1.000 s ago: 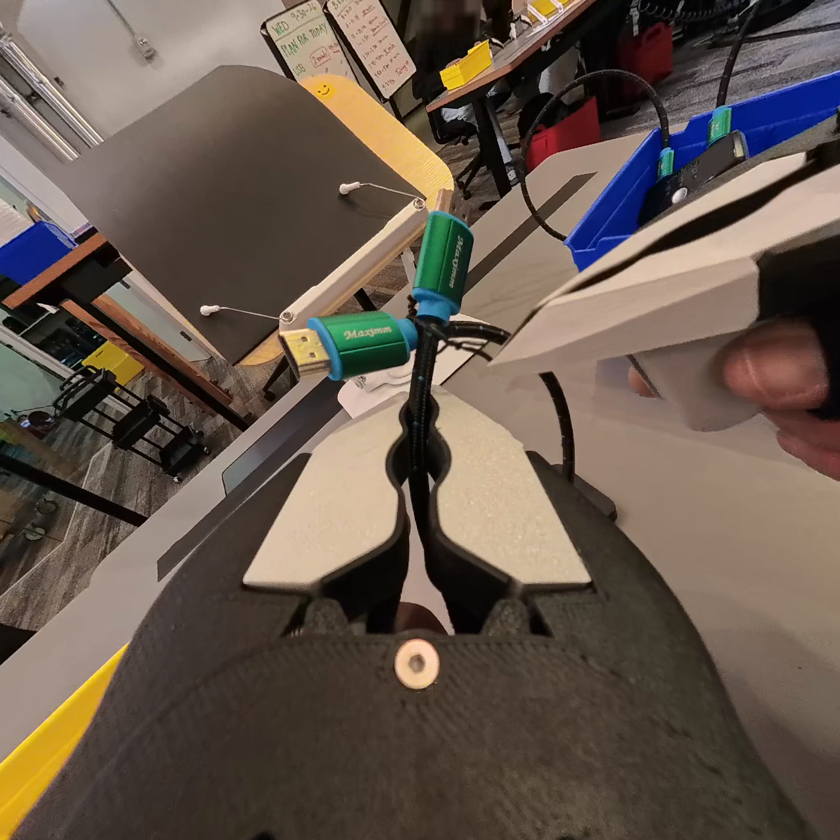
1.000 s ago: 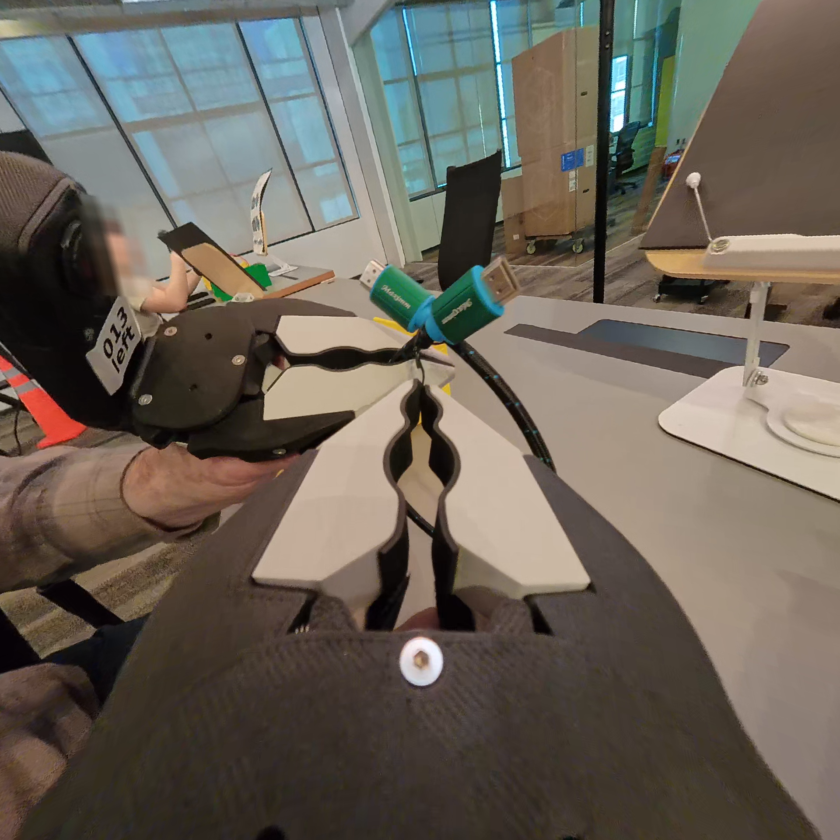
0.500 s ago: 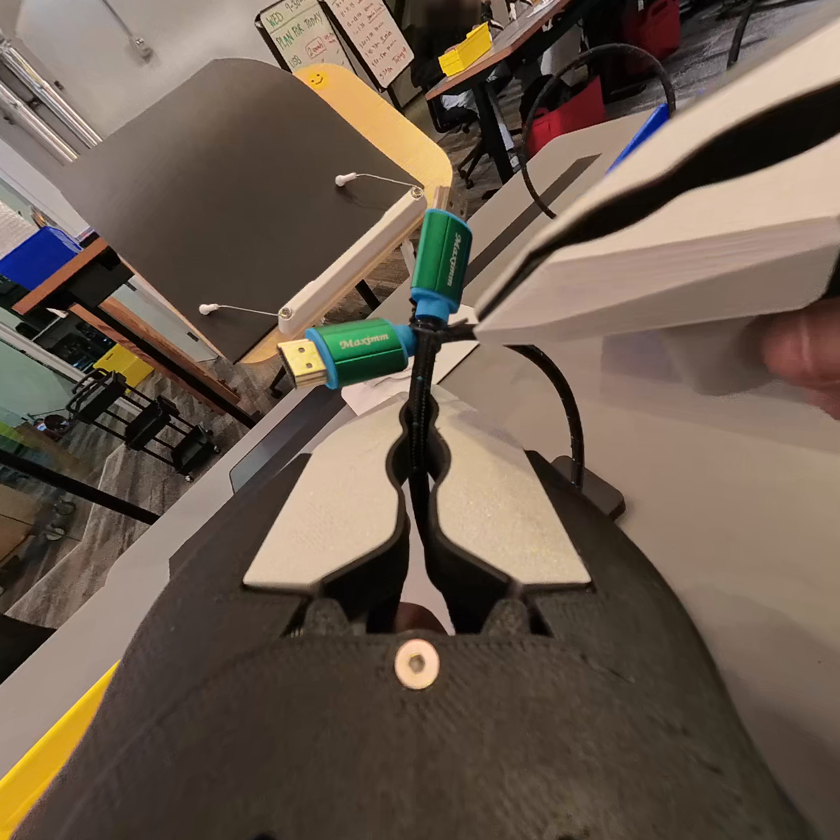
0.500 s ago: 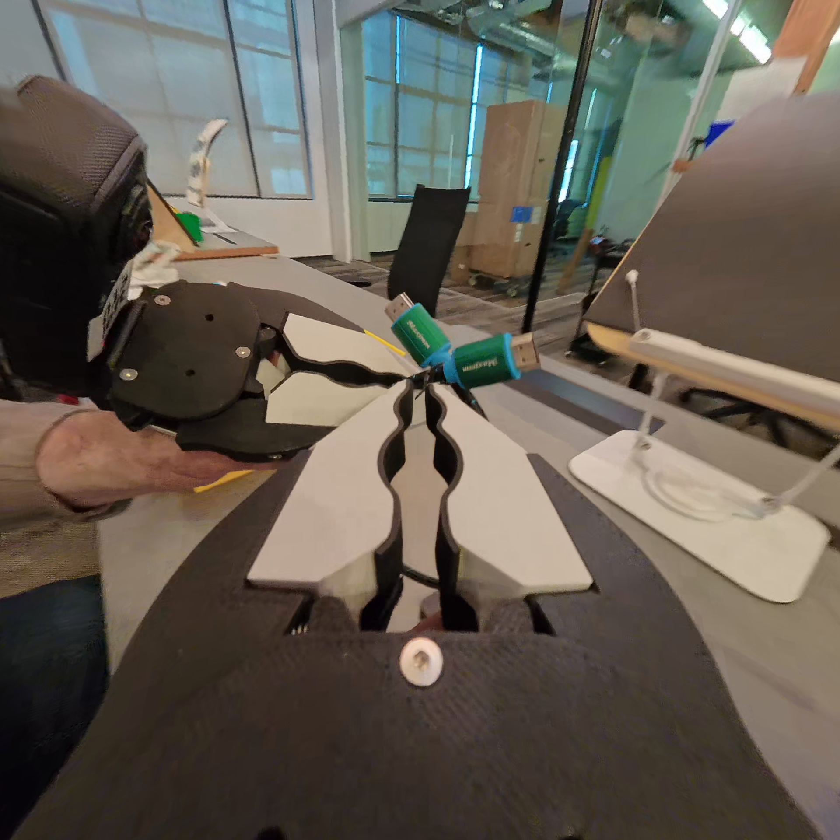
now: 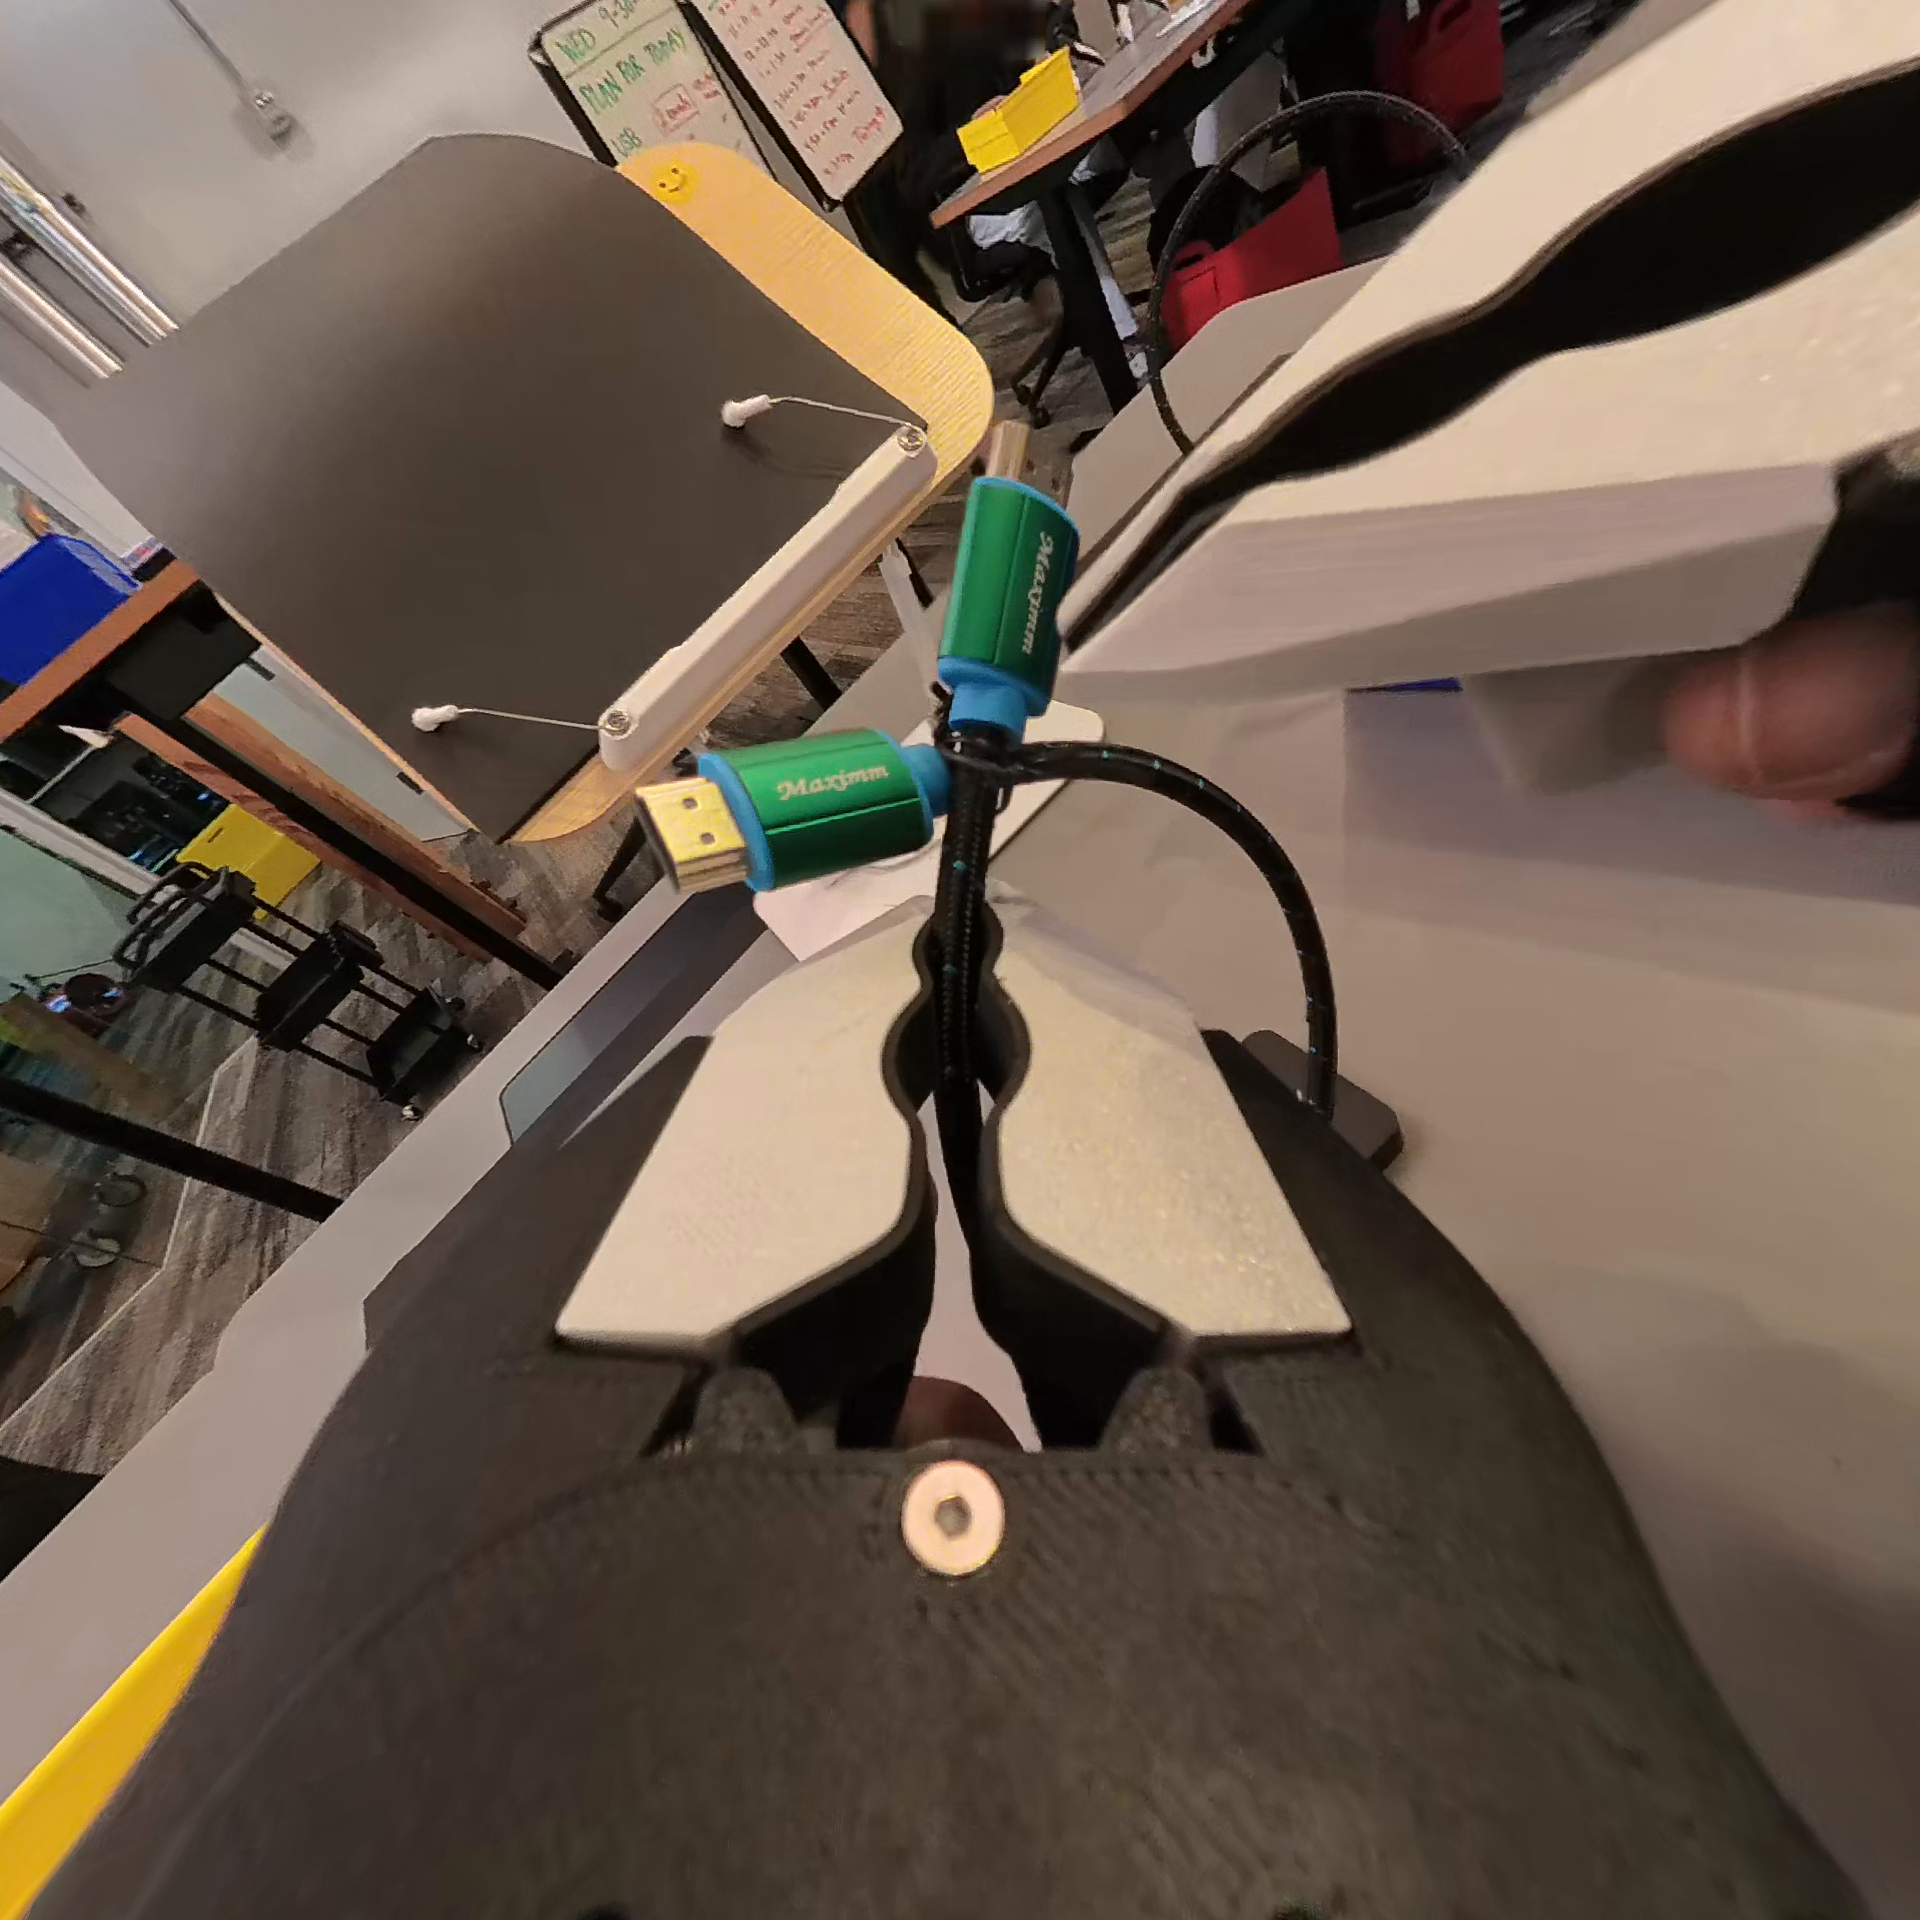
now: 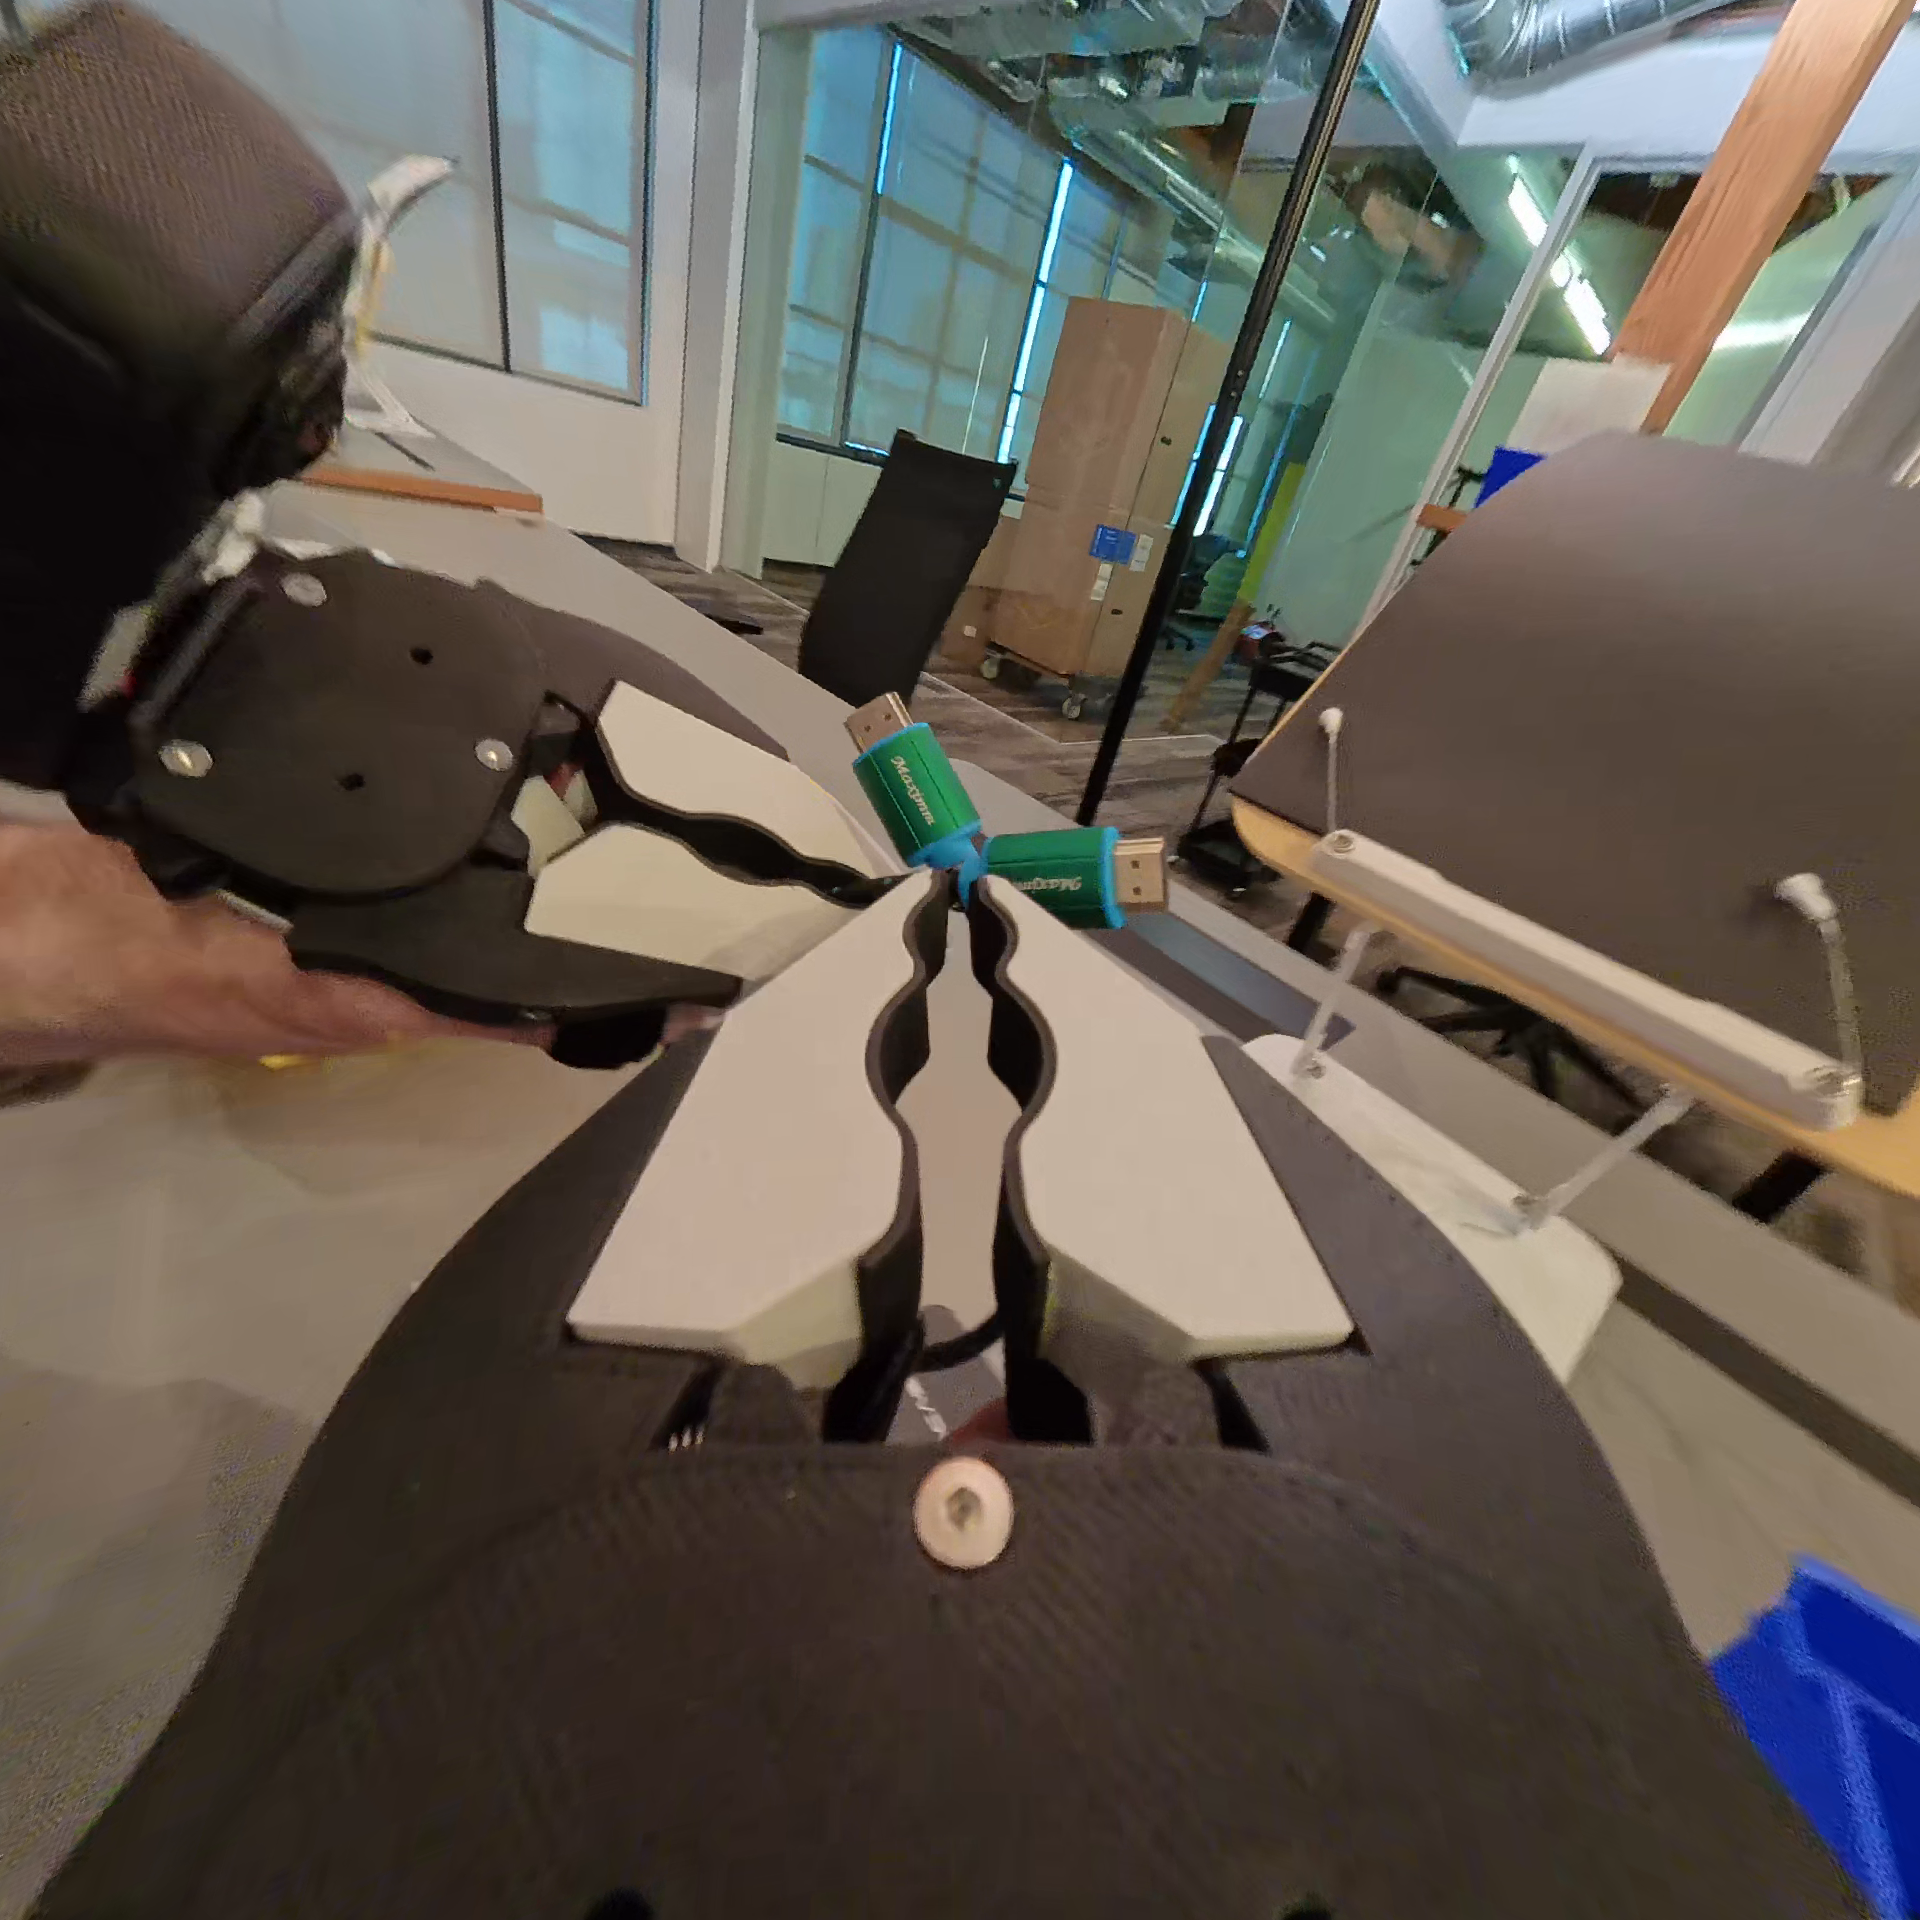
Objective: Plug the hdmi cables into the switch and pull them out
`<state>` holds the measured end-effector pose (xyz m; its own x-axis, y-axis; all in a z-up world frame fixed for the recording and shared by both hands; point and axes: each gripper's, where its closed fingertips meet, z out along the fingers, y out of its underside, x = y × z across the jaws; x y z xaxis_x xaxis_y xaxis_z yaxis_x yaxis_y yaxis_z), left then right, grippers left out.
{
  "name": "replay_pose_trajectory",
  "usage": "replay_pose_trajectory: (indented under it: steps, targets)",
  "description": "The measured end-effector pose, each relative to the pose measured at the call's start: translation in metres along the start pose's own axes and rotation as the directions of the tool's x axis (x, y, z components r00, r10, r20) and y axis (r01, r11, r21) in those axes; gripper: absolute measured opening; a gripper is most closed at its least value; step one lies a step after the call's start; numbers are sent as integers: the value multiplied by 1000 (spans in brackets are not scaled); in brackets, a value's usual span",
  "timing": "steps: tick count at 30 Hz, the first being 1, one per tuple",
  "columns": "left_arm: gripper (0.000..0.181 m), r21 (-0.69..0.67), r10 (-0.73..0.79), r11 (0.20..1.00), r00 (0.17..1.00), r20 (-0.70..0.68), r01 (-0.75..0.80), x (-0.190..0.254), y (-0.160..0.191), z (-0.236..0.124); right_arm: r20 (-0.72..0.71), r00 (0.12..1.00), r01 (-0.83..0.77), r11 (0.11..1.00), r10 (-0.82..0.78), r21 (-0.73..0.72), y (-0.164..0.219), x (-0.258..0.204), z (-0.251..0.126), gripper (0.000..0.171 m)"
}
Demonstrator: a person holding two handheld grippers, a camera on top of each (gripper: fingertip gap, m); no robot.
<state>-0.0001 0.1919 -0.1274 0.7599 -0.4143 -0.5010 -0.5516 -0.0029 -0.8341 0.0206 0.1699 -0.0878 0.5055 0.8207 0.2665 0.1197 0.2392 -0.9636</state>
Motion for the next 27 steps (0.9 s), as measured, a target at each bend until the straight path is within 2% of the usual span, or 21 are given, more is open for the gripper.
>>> replay_pose_trajectory:
  steps: [4,8,13,19,27]
  targets:
    - [0,-31,-10,999,993,-119,6,7,1,-1,-29,978,206,978,-206,-8,-2,2,-4,2]
    - [0,-104,-40,994,974,-222,17,5,8,-4,3,934,358,933,-358,-17,2,-9,-3,3]
    - [0,-144,-48,990,958,-283,7,0,13,-10,2,878,478,877,-479,-54,12,-11,-1,5]
    - [0,-191,-21,980,928,-372,-54,9,19,-17,21,771,636,770,-636,-53,14,-22,1,10]
    - [0,-220,-25,972,897,-442,-81,21,21,-23,45,704,710,703,-708,-41,18,-33,2,7]
